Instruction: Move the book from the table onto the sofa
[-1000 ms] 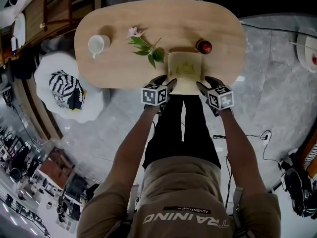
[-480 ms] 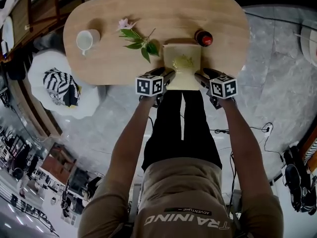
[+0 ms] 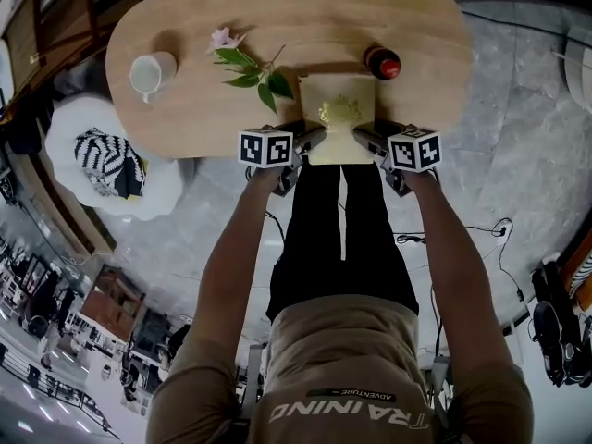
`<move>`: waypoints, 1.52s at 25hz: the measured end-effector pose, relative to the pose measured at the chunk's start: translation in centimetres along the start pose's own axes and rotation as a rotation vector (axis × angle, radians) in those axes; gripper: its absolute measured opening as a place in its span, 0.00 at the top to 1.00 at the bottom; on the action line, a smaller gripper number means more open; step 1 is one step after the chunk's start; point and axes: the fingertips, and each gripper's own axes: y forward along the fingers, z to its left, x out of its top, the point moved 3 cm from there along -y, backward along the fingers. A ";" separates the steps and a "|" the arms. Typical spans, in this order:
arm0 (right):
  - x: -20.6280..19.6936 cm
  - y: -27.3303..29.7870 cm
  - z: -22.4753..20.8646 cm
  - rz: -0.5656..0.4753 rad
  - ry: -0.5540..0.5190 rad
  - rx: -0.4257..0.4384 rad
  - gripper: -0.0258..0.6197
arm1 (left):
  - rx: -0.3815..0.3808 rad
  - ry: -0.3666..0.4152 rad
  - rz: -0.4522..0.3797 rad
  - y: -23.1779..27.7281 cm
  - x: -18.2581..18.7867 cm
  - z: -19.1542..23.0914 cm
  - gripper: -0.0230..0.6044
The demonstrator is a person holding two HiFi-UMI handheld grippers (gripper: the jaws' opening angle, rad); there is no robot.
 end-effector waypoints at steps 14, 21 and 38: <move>-0.1 0.0 0.1 -0.026 -0.014 0.000 0.63 | 0.004 0.002 0.020 0.2 -0.1 -0.2 0.57; 0.1 -0.2 0.5 -0.026 -0.038 -0.047 0.63 | 0.019 -0.001 0.012 -0.2 -0.3 0.0 0.57; 0.8 -3.6 4.5 -0.011 -0.124 -0.044 0.63 | 0.009 0.032 -0.021 -3.5 -0.7 -4.0 0.57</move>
